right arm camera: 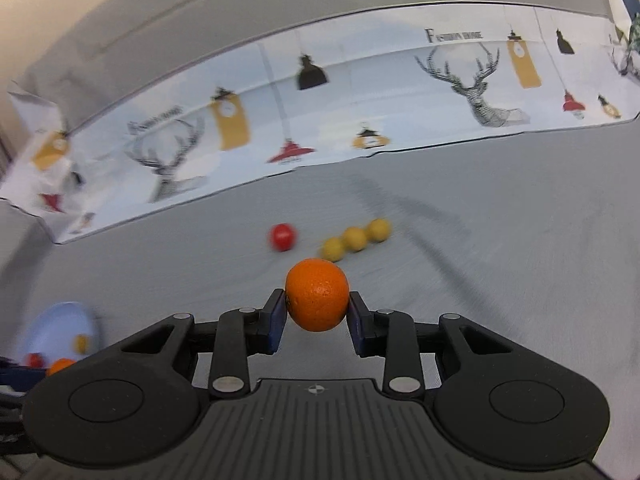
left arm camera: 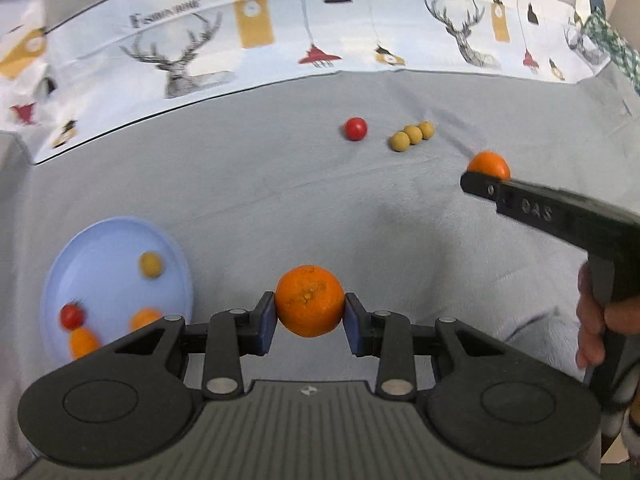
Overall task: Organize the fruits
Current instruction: 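Carry both held oranges over the blue plate with both tools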
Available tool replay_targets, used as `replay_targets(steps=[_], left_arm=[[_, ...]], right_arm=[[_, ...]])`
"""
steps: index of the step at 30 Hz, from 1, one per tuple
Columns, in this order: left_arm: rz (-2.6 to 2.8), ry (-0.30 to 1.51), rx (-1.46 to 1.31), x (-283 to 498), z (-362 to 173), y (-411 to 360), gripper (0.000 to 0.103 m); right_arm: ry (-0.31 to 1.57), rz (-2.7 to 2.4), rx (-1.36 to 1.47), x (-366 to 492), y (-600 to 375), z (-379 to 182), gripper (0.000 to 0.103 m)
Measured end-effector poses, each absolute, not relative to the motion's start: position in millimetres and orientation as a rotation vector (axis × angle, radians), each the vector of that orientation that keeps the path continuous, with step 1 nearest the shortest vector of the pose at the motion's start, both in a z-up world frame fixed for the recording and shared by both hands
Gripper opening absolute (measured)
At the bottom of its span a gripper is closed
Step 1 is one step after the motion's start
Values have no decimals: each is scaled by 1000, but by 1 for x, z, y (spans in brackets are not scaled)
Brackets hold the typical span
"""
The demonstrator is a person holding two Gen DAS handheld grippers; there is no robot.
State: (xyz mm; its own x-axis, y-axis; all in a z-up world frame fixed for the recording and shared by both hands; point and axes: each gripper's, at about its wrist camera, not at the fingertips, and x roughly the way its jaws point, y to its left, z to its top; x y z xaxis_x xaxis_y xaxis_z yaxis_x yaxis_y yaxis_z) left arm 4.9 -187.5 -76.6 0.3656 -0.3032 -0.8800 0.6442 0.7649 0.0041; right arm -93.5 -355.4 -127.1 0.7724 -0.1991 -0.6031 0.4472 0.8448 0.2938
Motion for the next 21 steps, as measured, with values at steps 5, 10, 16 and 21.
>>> replay_targets(steps=[5, 10, 16, 21], left_arm=[[-586, 998, 358, -14, -53, -139, 39], [-534, 993, 301, -26, -33, -86, 39], [-478, 947, 254, -45, -16, -24, 39], [-445, 919, 200, -61, -6, 20, 39]], right_arm=[[582, -294, 449, -116, -306, -102, 34], [595, -222, 432, -130, -254, -80, 34], [593, -139, 382, -143, -195, -55, 34], [598, -78, 327, -153, -148, -41, 34]])
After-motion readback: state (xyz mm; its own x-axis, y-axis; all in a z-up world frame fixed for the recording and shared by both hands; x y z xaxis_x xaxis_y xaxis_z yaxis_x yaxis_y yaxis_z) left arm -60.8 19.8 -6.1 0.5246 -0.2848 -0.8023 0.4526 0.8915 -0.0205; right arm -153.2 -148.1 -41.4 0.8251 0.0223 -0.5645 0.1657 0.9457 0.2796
